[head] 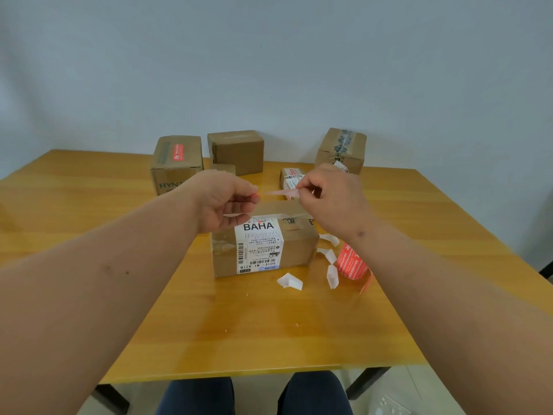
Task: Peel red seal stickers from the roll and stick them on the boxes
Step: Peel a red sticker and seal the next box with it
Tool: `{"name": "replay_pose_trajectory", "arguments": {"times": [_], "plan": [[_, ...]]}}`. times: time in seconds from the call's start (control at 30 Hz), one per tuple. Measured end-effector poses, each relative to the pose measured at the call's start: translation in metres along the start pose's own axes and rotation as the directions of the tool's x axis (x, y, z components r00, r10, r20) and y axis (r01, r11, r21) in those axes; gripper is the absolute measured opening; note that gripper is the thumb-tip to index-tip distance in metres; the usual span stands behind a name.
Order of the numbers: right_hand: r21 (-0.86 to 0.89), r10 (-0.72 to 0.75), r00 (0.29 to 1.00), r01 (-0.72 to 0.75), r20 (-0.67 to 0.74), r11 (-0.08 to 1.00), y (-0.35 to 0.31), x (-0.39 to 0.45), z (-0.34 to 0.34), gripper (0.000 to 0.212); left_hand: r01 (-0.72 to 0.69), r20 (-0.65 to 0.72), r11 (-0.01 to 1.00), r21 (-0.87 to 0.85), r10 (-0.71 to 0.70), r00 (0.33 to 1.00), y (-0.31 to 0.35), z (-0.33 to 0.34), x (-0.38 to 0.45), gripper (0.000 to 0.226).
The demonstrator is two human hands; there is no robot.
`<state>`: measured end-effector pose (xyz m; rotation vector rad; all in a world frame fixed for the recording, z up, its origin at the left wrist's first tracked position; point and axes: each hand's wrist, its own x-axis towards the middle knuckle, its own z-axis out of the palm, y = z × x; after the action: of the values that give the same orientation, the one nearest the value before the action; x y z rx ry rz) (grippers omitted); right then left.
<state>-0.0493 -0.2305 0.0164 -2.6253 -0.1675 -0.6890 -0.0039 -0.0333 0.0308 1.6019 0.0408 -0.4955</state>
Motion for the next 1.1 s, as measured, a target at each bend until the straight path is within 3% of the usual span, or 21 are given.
{"name": "replay_pose_trajectory", "arguments": {"times": [0.1,0.17,0.23,0.27,0.3,0.4,0.57,0.73,0.87,1.0,1.1], "plan": [[0.038,0.100,0.993,-0.103,0.070,0.994,-0.002,-0.002,0.000,0.019,-0.141,-0.003,0.978,0.151,0.143,0.990,-0.003,-0.002,0.000,0.006],[0.195,0.270,0.956,-0.289,0.119,0.937,-0.004,0.001,-0.001,0.023,-0.236,-0.006,0.934,0.270,0.247,0.969,-0.005,-0.002,-0.001,0.008],[0.431,0.482,0.834,-0.552,0.268,0.714,-0.007,0.006,-0.004,0.024,-0.300,-0.002,0.892,0.339,0.319,0.948,-0.007,-0.001,0.000,0.010],[0.486,0.522,0.772,-0.634,0.361,0.602,-0.007,0.006,-0.005,0.024,-0.319,0.001,0.879,0.355,0.340,0.940,-0.008,-0.001,0.000,0.011],[0.492,0.509,0.746,-0.666,0.430,0.561,-0.005,0.006,-0.005,0.026,-0.333,0.004,0.869,0.366,0.356,0.934,-0.009,-0.001,0.001,0.011],[0.464,0.424,0.764,-0.637,0.487,0.615,-0.003,0.006,0.001,0.024,-0.359,0.021,0.851,0.383,0.381,0.924,-0.010,0.000,0.002,0.010],[0.530,0.404,0.797,-0.601,0.448,0.598,-0.005,0.008,0.004,0.003,-0.356,0.032,0.843,0.403,0.376,0.926,-0.012,-0.001,0.004,0.006],[0.504,0.376,0.821,-0.563,0.429,0.655,-0.010,0.009,0.008,0.005,-0.289,0.045,0.852,0.436,0.300,0.953,-0.014,0.001,0.006,0.013],[0.375,0.340,0.838,-0.506,0.426,0.777,-0.015,0.009,0.012,0.003,-0.219,-0.004,0.797,0.562,0.268,0.963,-0.013,0.005,0.008,0.020],[0.260,0.337,0.837,-0.472,0.430,0.842,-0.018,0.010,0.016,0.006,-0.206,-0.010,0.670,0.714,0.304,0.953,-0.011,0.010,0.008,0.023],[0.255,0.325,0.855,-0.446,0.405,0.858,-0.019,0.013,0.019,0.006,-0.167,-0.027,0.700,0.695,0.258,0.966,-0.007,0.007,0.009,0.023]]}}
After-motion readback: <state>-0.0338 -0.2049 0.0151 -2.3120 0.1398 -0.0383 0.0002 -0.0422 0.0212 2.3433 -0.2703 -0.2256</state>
